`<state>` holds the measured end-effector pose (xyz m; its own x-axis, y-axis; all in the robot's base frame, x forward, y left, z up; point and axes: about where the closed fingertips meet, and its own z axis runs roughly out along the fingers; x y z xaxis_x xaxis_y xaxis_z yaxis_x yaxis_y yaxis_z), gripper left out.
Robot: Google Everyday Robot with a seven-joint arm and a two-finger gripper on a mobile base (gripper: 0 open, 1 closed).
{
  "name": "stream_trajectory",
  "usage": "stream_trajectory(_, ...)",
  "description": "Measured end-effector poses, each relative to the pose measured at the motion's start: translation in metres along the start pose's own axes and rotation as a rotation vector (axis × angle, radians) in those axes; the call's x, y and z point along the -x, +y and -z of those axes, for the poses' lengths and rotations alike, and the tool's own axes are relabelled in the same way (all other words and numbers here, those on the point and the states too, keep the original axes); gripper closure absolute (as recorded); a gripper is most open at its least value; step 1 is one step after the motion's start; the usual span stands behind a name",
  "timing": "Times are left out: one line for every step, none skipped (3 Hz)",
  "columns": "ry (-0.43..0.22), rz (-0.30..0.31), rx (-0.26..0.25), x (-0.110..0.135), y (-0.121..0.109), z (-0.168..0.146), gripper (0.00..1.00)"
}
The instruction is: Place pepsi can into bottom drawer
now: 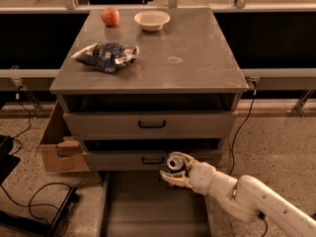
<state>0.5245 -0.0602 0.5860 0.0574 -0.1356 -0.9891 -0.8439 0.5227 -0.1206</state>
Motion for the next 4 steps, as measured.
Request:
stream_trajectory(-0.005,-0.065,0.02,-0.07,0.026,-0.03,1.0)
stream_trajectory(-0.014,-0.098,0.057,-0.138,0.044,-0.055,1.0)
stream_trajectory(-0.018,-0.131,0.092,-0.195,0.044,-0.085,1.0)
stream_trajectory(-0.018,-0.131,0.093,-0.195,0.044,-0.085,1.0)
